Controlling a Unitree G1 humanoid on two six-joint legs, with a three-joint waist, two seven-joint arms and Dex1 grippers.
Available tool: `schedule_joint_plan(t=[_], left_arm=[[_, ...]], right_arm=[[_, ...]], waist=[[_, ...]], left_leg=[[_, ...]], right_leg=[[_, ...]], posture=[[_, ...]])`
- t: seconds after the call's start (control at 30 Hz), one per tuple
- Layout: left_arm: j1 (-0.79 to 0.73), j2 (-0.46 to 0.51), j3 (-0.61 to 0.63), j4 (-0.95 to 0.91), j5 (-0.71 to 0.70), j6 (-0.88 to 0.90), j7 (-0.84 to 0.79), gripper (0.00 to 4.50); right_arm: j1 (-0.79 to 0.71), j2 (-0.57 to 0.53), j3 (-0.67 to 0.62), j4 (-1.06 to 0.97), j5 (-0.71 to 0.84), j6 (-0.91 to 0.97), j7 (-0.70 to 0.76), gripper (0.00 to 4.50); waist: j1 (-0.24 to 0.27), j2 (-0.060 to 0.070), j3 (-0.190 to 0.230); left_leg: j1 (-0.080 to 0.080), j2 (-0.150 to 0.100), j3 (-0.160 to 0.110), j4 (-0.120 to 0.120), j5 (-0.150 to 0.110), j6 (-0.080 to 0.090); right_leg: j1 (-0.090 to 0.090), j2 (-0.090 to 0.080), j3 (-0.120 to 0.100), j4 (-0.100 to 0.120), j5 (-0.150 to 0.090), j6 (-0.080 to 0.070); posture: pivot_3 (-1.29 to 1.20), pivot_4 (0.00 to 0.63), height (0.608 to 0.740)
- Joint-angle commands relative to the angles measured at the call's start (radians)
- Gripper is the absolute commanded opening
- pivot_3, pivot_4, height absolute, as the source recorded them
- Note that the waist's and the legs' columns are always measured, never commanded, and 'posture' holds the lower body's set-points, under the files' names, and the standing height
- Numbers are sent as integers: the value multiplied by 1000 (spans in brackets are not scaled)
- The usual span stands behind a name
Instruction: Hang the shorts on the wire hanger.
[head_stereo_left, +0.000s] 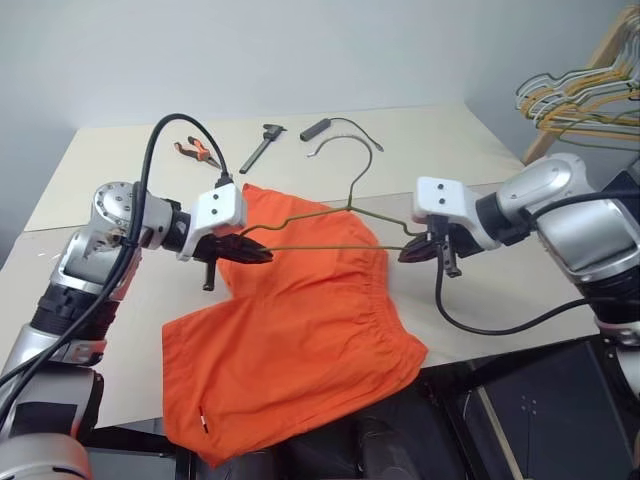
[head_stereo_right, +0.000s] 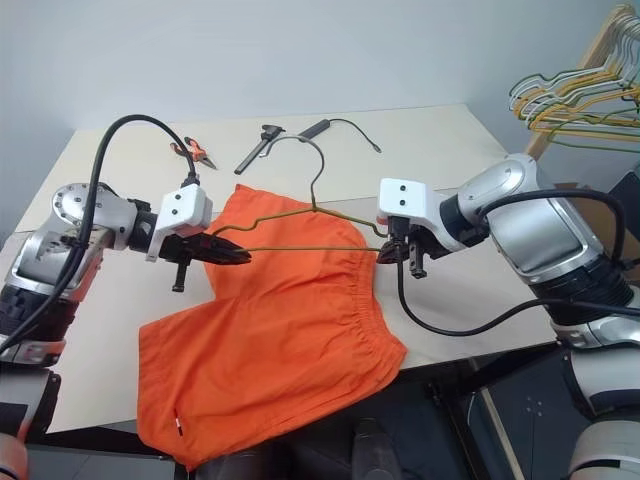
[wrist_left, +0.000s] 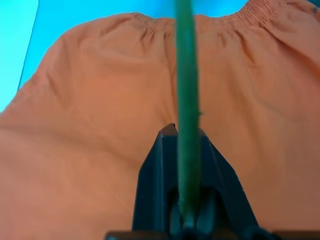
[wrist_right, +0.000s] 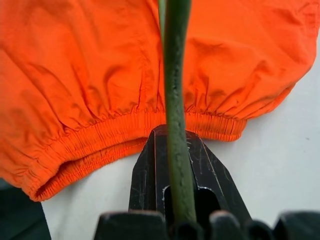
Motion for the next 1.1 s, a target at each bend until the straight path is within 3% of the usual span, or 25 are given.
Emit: schedule_joint_plan(t=[0.03,0.23,0.37,0.43,0.67,0.77,1.1], left_arm=[[-9,-20,51,33,-50,-62,-43,765],[-28,-20,125,149,-64,-76,-9,2695],[29,-14,211,54,-174,33,-5,4036],[59,-32,246,-17,-235,85,14,4477],[151,-33,295,-214,-404,201,1,4477],[166,-23,287,-237,-405,204,2,4477],[196,3,296,-269,-429,218,10,4477]], right_arm=[[97,-71,-139,-92,64,46,1,0],[373,-189,-351,-211,182,198,-45,0],[665,-232,-594,-216,283,376,-76,0],[758,-226,-668,-213,323,447,-89,0],[988,-186,-776,-163,435,590,-118,0],[1034,-176,-764,-149,456,587,-132,0],[1125,-184,-791,-106,512,570,-132,0]], waist=[[8,0,0],[22,0,0],[26,0,0],[26,-1,0],[24,-1,0],[25,-1,0],[39,-1,0]], left_leg=[[0,0,0,0,0,0],[-1,0,0,1,-1,2],[1,0,-1,1,-3,5],[2,1,0,1,-3,5],[12,1,-1,-1,-7,10],[19,1,-2,-2,-9,10],[19,0,-1,-3,-9,10]], right_leg=[[0,0,0,0,0,0],[1,0,-1,-1,0,0],[3,0,-1,-2,0,0],[3,-1,0,-2,0,0],[12,-1,1,-2,1,1],[19,-1,1,-3,0,0],[19,0,2,-4,-1,0]], posture=[[-173,75,740],[-176,87,740],[-176,109,740],[-176,114,740],[-168,126,740],[-162,126,740],[-148,123,740]])
